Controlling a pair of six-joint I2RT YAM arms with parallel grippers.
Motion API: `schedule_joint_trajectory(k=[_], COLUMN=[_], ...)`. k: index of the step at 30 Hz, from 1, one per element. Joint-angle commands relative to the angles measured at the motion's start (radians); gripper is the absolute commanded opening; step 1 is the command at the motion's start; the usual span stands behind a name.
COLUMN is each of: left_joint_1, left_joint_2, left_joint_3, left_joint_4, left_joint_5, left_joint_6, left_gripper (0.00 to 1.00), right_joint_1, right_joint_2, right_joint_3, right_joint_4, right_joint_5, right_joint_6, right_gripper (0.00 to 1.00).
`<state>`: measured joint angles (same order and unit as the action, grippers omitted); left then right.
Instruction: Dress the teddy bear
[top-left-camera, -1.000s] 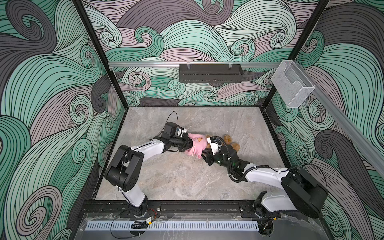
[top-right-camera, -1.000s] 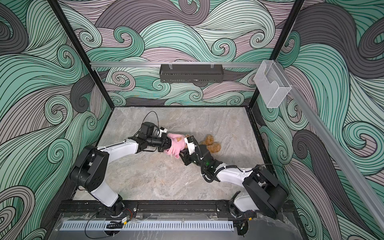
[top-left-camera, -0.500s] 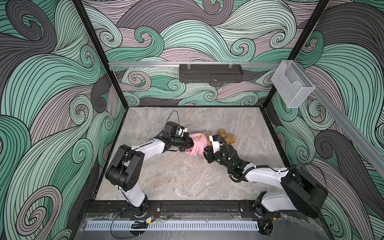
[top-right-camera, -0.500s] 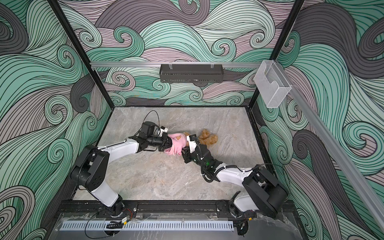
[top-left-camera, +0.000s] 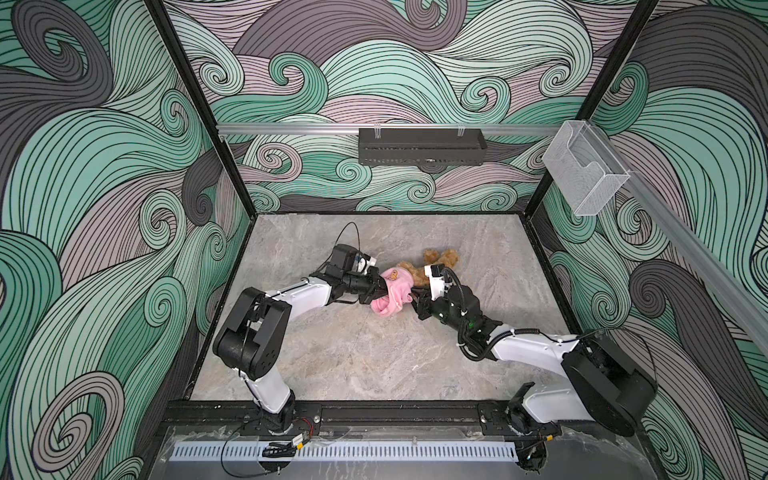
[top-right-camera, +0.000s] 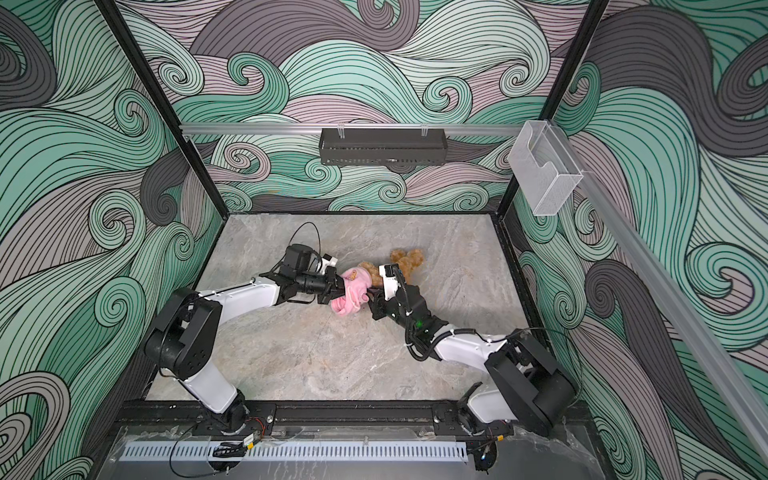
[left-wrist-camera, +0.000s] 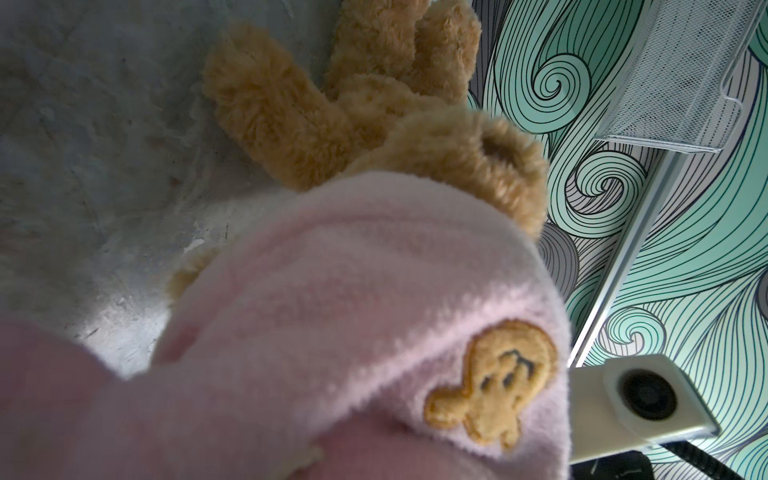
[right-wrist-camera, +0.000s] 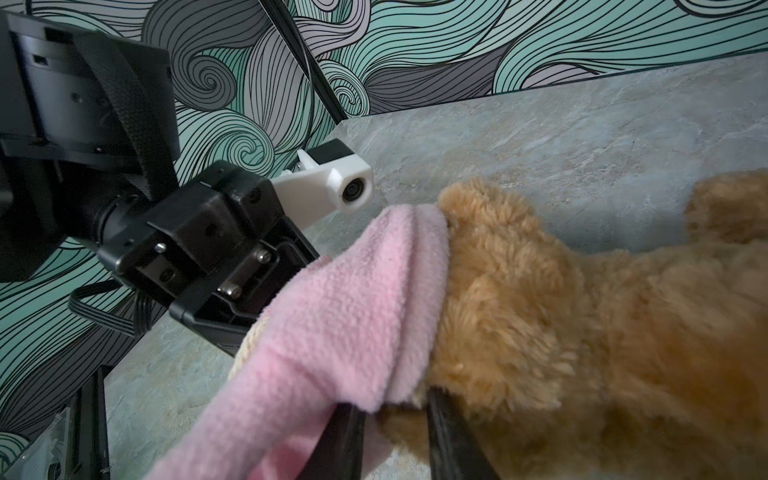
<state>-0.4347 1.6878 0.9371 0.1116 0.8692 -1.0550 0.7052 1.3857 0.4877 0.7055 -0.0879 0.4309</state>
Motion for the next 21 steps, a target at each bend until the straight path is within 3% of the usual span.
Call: schedule_joint_trajectory(k=[1, 6, 9, 14, 17, 21], left_joint_1=[-0.022, -0.022, -0.023, -0.021, -0.019, -0.009], left_joint_2=[0.019, 0.020, 0.020, 0.015, 0.011, 0.013], left_joint_3=[0.037, 0.039, 0.039, 0.042, 0.042, 0.049], left_joint_4=[-0.045, -0.048, -0.057, -0.065, -0.064, -0.064], left_joint_5=[0.066, 0.068, 0.066, 0.065, 0.064, 0.080], left_joint_6=[0.040, 0.047, 0.055, 0.063, 0.070, 0.084], left_gripper=[0.00, 0.00, 0.00, 0.00, 0.00, 0.00], right_joint_1=[-0.023, -0.025, -0.026, -0.032, -0.035, -0.068], right_joint_2=[0.005, 0.027, 0.023, -0.044, -0.095, -0.150], right_joint_3=[0.029, 0.048, 0.051, 0.063, 0.053, 0.015], right_joint_4=[0.098, 0.058, 0.026, -0.226, -0.354, -0.419], right_joint_5=[-0.033, -0.016, 0.027, 0.220, 0.317, 0.346], right_joint_6=[0.011, 0.027, 0.040, 0.078, 0.093, 0.103], right_gripper=[0.28, 0.27, 0.16, 0.00, 0.00, 0.00])
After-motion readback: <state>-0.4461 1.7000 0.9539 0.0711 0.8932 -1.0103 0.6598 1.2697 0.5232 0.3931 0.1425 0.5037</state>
